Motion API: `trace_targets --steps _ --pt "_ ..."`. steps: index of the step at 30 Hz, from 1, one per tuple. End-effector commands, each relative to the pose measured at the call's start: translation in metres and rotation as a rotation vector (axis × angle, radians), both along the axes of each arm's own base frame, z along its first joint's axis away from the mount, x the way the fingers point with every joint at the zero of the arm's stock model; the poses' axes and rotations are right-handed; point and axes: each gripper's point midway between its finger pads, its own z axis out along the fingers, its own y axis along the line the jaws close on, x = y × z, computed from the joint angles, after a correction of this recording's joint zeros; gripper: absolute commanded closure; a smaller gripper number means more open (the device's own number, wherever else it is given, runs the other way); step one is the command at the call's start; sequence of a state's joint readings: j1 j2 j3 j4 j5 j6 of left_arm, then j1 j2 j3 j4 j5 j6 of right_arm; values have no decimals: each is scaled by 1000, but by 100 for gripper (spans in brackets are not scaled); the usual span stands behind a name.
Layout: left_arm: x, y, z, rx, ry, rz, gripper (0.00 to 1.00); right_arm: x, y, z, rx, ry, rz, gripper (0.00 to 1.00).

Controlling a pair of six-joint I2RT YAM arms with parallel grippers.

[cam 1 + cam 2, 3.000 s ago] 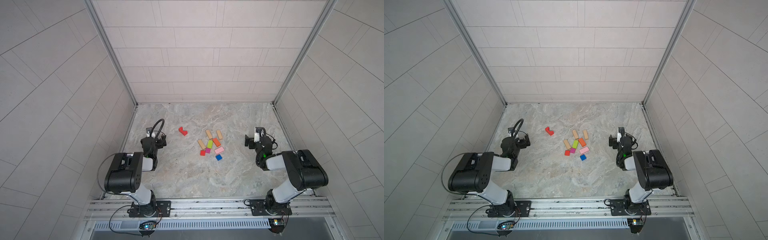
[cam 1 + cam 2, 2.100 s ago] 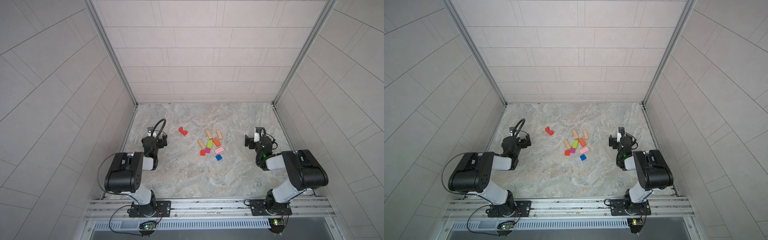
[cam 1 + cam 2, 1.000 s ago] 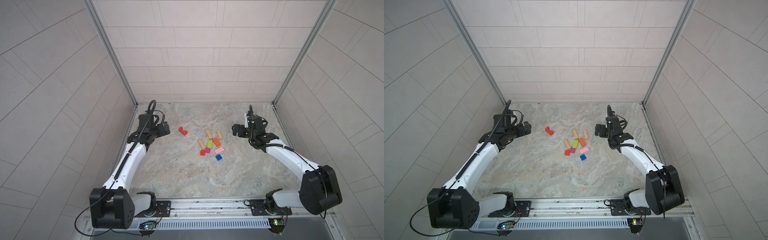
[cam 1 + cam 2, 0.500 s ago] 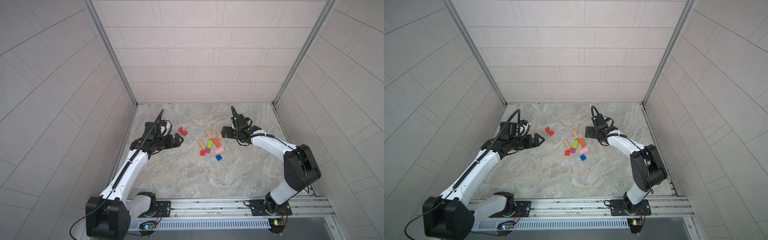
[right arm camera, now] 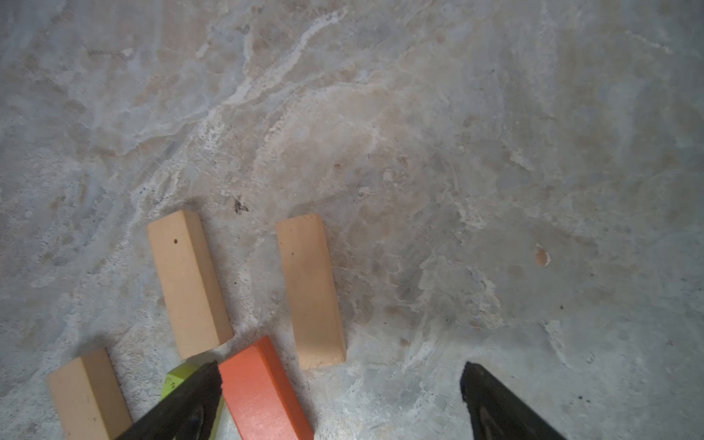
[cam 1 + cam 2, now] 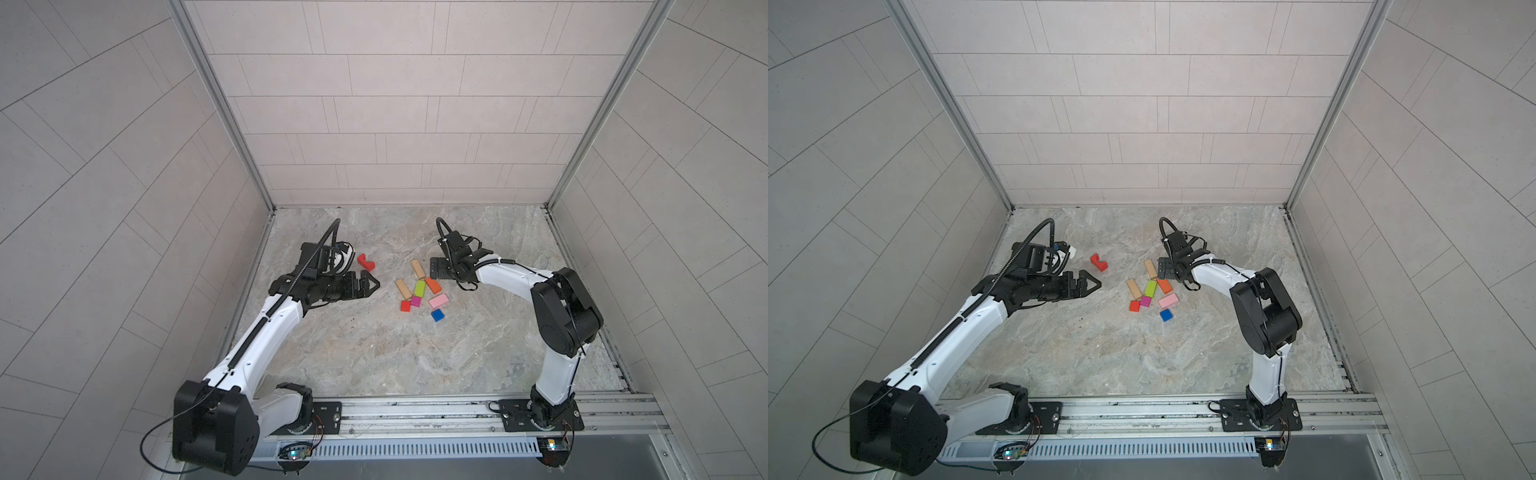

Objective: Build the wood block tower
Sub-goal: 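Move the left gripper toward the red arch while the right reaches the planks, then lower the right gripper onto a light wooden plank and close on it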

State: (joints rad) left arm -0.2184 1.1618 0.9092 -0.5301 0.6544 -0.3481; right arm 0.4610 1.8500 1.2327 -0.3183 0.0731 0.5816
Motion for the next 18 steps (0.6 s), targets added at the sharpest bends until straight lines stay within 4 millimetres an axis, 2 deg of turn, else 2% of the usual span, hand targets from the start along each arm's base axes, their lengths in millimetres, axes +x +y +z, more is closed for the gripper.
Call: trace_targets --steps 1,4,7,10,18 --pt "-9 -2 8 -27 -18 -16 0 14 0 2 9 -28 -5 1" --pt "-10 -1 10 -24 -33 -10 0 13 6 -5 -9 68 40 1" --pt "-8 1 9 -14 -34 2 0 15 1 -15 -38 93 37 3" --pt "-6 0 6 -17 -22 2 0 15 0 -25 -26 103 26 22" --pt "-4 3 4 -4 -26 17 0 5 -9 -46 -34 155 18 19"
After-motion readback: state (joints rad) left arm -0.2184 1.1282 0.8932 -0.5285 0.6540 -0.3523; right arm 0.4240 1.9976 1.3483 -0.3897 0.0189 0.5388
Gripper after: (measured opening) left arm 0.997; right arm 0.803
